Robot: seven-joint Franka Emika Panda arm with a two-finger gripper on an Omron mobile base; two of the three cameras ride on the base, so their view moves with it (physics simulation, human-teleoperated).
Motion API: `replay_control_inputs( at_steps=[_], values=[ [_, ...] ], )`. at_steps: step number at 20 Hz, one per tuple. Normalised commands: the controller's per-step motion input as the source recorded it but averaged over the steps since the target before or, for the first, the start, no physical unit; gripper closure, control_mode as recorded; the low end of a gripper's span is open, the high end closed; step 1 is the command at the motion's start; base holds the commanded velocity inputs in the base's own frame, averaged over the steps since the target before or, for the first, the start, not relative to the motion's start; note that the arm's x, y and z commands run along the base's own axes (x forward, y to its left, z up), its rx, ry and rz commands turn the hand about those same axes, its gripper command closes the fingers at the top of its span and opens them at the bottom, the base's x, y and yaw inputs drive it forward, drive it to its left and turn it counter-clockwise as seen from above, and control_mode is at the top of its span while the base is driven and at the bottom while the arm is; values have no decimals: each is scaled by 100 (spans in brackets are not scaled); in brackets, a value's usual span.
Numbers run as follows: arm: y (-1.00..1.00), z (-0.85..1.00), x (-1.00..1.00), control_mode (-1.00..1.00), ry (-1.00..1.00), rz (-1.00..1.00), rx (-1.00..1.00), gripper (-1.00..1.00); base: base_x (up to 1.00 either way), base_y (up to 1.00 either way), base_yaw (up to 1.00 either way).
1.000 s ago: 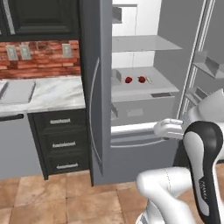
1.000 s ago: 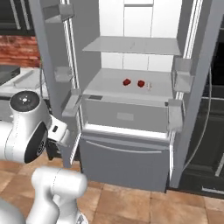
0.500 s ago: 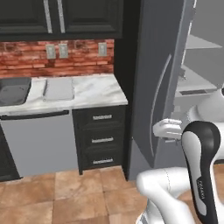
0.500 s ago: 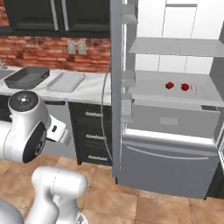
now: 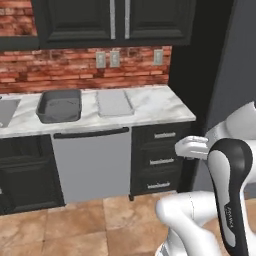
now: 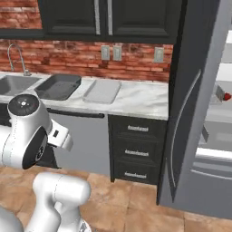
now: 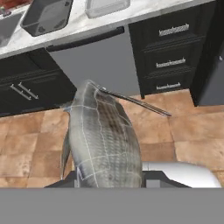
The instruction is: Place one bell pepper and one fish in each tupperware on the nearby counter, to pack two identical lunches.
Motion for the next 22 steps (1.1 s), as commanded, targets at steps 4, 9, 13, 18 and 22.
replay_control_inputs(
  at_steps=[4, 9, 13, 18, 22],
  values=[
    [0, 0, 0, 100, 0, 0, 0, 100, 92, 100, 0],
    [0, 0, 0, 100, 0, 0, 0, 100, 78, 95, 0],
    [0, 0, 0, 100, 0, 0, 0, 100, 56, 55, 0],
    [0, 0, 0, 100, 0, 0, 0, 100, 54, 16, 0],
    [0, 0, 0, 100, 0, 0, 0, 100, 64, 9, 0]
  ],
)
